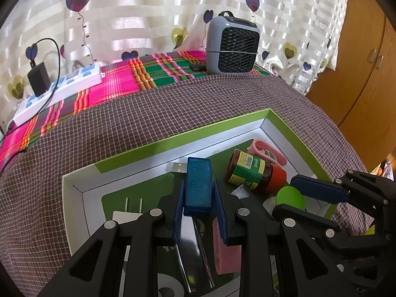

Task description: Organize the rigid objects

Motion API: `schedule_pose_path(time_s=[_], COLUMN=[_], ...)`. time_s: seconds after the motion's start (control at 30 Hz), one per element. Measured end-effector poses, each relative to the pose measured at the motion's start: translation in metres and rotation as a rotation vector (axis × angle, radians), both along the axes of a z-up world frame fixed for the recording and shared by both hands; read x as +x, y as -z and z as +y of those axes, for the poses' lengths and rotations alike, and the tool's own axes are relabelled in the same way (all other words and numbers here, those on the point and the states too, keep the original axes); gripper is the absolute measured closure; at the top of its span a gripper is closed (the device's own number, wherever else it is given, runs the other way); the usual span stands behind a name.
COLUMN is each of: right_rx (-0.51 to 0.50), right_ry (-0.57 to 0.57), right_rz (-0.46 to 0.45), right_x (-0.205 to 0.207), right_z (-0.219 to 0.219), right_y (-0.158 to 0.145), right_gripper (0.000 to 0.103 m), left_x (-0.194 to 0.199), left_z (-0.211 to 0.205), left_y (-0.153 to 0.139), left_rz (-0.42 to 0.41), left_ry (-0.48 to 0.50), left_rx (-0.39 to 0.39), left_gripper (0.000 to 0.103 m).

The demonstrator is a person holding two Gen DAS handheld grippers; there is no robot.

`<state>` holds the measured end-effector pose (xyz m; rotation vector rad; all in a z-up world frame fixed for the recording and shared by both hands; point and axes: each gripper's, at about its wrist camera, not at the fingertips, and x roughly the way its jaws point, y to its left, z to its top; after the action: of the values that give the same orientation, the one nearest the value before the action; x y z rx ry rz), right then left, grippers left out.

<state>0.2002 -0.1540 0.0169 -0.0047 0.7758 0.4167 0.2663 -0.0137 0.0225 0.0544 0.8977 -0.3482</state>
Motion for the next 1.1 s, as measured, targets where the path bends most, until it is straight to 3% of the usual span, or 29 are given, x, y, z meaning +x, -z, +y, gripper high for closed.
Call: schedule_pose_path(time_s=[0.57,1.1], right_rx=[0.007,0.004], right_ry=[0.028,0.095], right_rz=[-0.031,-0.046], right_x=[-0.017,-0.061], right_z=[-0.007,-0.027], right_y=[-0.008,-0.016], right_gripper=[0.061,0.058], left_x=[-0.034,-0.133], left_z=[0.011,0.02], left_y=[-0.021,-0.05], left_rz=[-0.043,-0.135], left_ry=[-0.078,-0.239], left_rx=[0.009,0.056], left_gripper=[0.073,0.071])
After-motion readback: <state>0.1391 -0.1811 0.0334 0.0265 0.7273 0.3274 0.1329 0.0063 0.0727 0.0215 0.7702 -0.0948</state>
